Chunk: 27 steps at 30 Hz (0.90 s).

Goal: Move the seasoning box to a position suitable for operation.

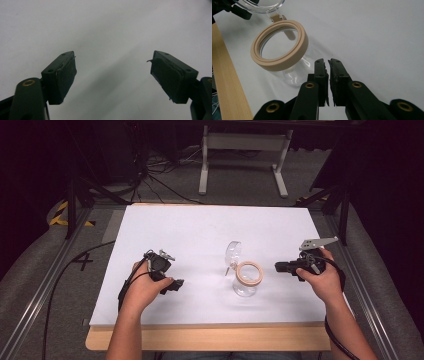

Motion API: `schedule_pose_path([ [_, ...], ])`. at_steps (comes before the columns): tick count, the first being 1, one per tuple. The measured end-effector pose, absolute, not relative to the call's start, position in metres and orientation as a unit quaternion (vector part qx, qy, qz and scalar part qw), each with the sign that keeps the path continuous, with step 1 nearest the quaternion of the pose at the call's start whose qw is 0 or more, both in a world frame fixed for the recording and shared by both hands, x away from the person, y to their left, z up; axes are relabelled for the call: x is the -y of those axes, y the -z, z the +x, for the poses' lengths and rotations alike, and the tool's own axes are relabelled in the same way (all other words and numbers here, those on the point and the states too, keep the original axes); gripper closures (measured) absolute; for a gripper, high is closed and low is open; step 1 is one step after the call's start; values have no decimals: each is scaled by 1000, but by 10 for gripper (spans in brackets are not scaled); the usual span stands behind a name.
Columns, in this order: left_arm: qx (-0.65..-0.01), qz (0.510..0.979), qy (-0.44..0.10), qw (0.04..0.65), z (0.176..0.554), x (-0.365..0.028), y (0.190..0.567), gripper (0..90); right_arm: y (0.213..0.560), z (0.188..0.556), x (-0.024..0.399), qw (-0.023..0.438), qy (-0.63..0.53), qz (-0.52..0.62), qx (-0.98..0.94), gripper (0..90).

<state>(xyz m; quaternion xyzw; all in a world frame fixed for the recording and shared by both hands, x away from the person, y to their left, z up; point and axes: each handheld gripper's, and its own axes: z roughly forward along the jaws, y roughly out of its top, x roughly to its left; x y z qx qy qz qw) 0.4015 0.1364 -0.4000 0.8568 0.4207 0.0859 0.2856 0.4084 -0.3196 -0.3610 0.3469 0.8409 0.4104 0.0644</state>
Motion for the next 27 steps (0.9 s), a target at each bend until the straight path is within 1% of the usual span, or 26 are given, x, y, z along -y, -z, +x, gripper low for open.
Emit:
schedule_pose_path([
  [4,-404,854,-86,316,399,-132,393,200,363,409,318,65,-410,348,-841,832],
  [7,-406,850,-80,326,398,-131,392,161,364,410,317,66,-412,344,-841,825],
  [8,-410,849,-84,322,399,-131,392,168,364,410,316,67,-413,344,-840,824],
  [10,-421,844,-112,314,401,-134,391,162,364,409,315,63,-415,346,-839,824],
  [12,-426,842,-110,310,400,-137,389,250,365,410,314,62,-415,346,-839,821],
  [13,-423,844,-110,313,399,-137,388,265,365,410,313,65,-416,345,-839,817],
  [14,-419,843,-107,320,398,-137,386,310,366,411,313,64,-418,347,-838,812],
  [15,-413,843,-95,331,396,-136,383,375,366,411,313,68,-418,345,-838,805],
  [17,-406,844,-75,341,394,-134,379,422,369,413,310,68,-419,344,-838,791],
  [19,-399,846,-66,348,390,-132,376,494,371,415,306,64,-423,339,-838,797],
  [22,-384,847,-62,361,385,-131,373,533,374,419,300,60,-427,328,-841,808],
  [25,-377,843,-68,378,381,-130,370,530,380,424,295,54,-429,324,-841,823],
  [27,-372,845,-73,378,380,-130,370,517,387,428,291,48,-426,324,-843,833],
])
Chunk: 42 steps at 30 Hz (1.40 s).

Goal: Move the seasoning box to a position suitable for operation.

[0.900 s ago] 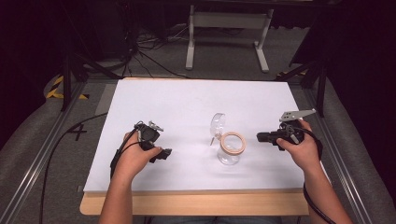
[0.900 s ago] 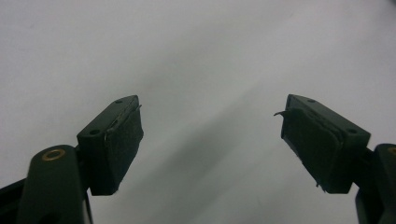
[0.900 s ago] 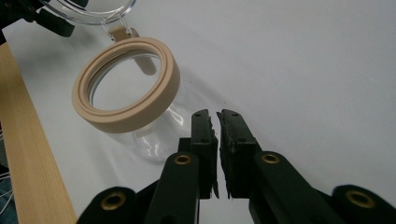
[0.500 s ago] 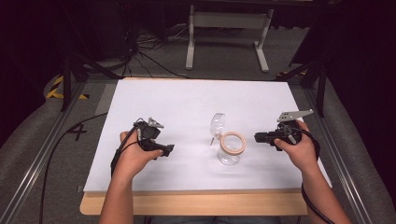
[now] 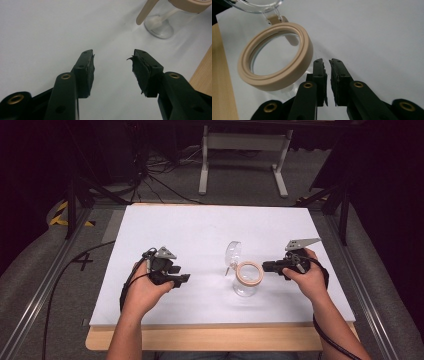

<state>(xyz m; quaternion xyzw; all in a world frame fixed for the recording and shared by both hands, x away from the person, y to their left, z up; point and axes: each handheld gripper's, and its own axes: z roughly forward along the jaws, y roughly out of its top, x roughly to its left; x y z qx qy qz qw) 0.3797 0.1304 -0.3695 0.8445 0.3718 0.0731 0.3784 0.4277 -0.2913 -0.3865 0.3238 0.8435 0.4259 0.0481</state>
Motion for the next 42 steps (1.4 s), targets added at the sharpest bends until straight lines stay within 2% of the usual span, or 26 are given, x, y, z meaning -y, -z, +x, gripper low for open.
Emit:
schedule_pose_path([
  [9,-390,842,-68,367,373,-132,371,439,406,441,280,36,-402,320,-857,873],
  [20,-386,842,-66,370,371,-131,369,415,409,442,276,17,-400,310,-862,896],
  [33,-390,843,-68,365,372,-131,369,399,408,439,273,27,-389,307,-868,900],
  [42,-386,844,-60,367,377,-122,370,396,406,429,272,18,-377,302,-875,900],
])
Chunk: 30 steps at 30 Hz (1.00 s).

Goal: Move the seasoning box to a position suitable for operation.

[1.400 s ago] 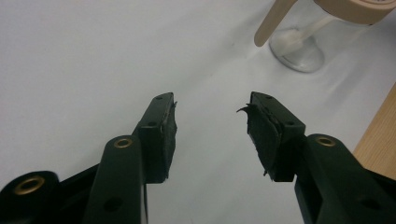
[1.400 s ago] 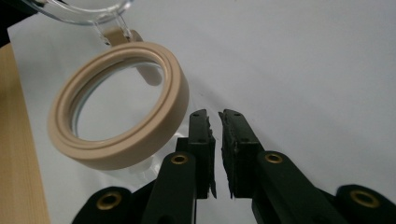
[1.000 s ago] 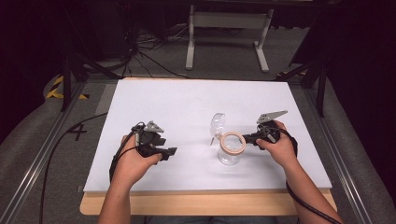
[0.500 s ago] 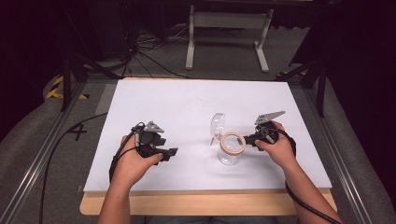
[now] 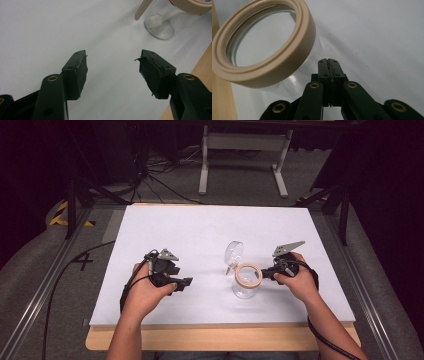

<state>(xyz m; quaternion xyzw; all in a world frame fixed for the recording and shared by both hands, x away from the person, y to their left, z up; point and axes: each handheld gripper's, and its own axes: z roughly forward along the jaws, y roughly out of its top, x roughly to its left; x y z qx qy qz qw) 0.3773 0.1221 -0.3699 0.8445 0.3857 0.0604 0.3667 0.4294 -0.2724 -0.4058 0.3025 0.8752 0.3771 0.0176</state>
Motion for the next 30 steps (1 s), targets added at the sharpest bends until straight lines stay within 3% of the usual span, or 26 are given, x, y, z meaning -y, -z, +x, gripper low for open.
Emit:
schedule_pose_path([
  [30,-346,859,-52,374,399,-91,366,396,403,386,268,2,-352,285,-891,900],
])
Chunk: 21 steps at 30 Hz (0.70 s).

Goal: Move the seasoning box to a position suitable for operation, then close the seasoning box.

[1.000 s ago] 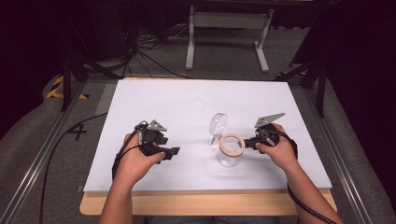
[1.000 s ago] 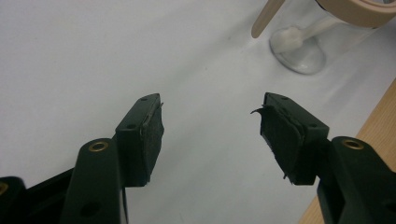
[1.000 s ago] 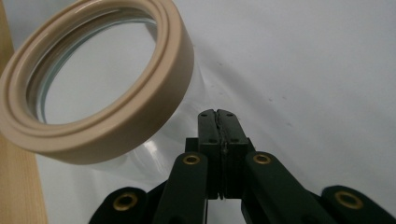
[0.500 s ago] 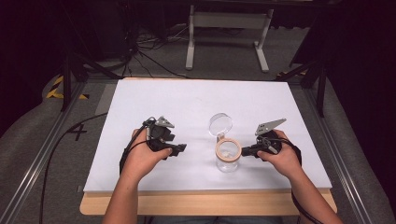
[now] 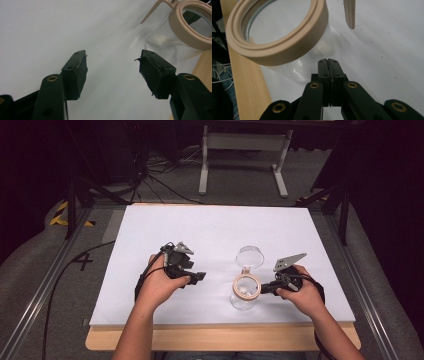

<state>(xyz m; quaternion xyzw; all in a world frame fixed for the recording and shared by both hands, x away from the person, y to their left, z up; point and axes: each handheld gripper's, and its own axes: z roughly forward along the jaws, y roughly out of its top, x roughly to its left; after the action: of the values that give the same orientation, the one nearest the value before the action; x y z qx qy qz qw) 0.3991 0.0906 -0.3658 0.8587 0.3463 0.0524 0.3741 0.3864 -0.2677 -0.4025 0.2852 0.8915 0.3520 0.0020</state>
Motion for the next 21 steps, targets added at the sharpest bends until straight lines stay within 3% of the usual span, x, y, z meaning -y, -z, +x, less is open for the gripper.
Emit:
schedule_pose_path([
  [4,-343,853,-50,390,403,-87,367,428,403,385,269,2,-356,285,-890,888],
  [9,-331,836,-40,436,409,-82,366,620,395,381,274,13,-364,291,-885,895],
  [16,-311,837,-28,449,415,-68,366,836,375,368,282,31,-389,290,-874,897],
  [21,-303,837,-47,452,419,-56,365,876,365,361,285,29,-422,284,-861,897],
])
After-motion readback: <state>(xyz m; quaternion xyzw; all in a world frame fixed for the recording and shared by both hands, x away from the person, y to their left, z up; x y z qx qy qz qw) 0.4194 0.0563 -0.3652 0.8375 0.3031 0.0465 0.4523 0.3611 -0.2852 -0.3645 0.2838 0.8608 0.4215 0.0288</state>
